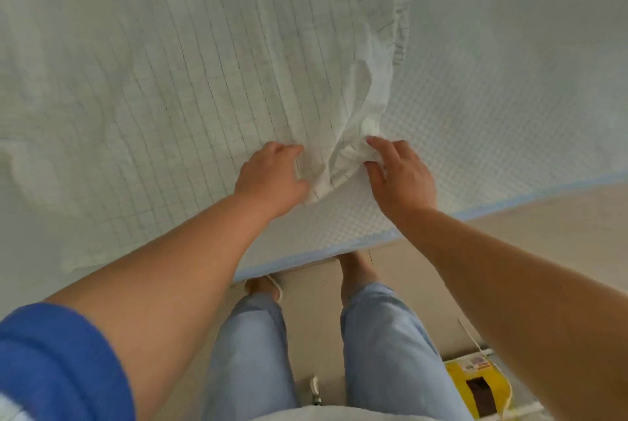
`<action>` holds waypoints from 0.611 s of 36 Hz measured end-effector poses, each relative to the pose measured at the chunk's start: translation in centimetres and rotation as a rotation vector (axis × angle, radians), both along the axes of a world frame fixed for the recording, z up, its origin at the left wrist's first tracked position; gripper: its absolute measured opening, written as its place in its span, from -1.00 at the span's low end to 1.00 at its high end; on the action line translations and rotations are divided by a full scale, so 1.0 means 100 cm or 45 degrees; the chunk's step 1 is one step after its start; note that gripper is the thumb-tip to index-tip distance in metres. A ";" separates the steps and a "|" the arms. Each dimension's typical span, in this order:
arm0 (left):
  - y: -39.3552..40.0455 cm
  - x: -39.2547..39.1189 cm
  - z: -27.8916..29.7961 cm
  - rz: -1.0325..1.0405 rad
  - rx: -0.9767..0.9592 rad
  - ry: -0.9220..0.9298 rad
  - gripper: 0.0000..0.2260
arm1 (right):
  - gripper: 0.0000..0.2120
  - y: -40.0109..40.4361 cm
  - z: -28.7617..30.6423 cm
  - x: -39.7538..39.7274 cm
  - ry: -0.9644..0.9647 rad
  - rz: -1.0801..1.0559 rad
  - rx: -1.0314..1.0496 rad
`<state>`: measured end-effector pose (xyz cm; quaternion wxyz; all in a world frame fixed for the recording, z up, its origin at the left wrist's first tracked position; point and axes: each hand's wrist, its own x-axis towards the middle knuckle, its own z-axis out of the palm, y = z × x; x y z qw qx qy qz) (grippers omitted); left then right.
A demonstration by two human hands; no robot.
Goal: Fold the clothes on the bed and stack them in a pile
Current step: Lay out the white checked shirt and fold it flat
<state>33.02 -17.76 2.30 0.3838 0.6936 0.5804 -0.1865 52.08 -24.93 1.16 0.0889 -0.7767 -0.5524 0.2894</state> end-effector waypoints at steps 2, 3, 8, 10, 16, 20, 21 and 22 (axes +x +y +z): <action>0.004 0.004 -0.001 0.007 0.001 0.045 -0.43 | -0.81 -0.001 0.001 0.003 0.056 -0.006 0.048; 0.006 0.005 -0.001 0.005 -0.002 0.064 -0.45 | -0.87 -0.001 0.002 0.005 0.089 -0.025 0.042; 0.016 0.008 -0.002 -0.008 0.009 0.127 -0.47 | -0.88 -0.010 0.008 0.015 0.245 -0.140 0.000; 0.019 0.008 -0.003 0.000 0.007 0.112 -0.46 | -0.84 -0.016 0.009 0.014 0.264 -0.169 -0.065; 0.018 0.003 -0.009 -0.026 0.054 0.015 -0.46 | -0.48 -0.018 0.005 0.008 0.145 -0.247 -0.165; 0.017 -0.007 -0.012 -0.012 0.031 -0.019 -0.48 | -0.54 -0.007 0.003 -0.003 -0.031 0.022 -0.108; 0.017 -0.009 -0.013 -0.017 0.024 -0.026 -0.49 | -0.63 -0.005 0.002 -0.004 -0.088 0.102 -0.091; 0.018 -0.011 -0.013 -0.027 0.016 -0.031 -0.49 | -0.73 -0.003 0.003 -0.005 -0.132 0.161 -0.080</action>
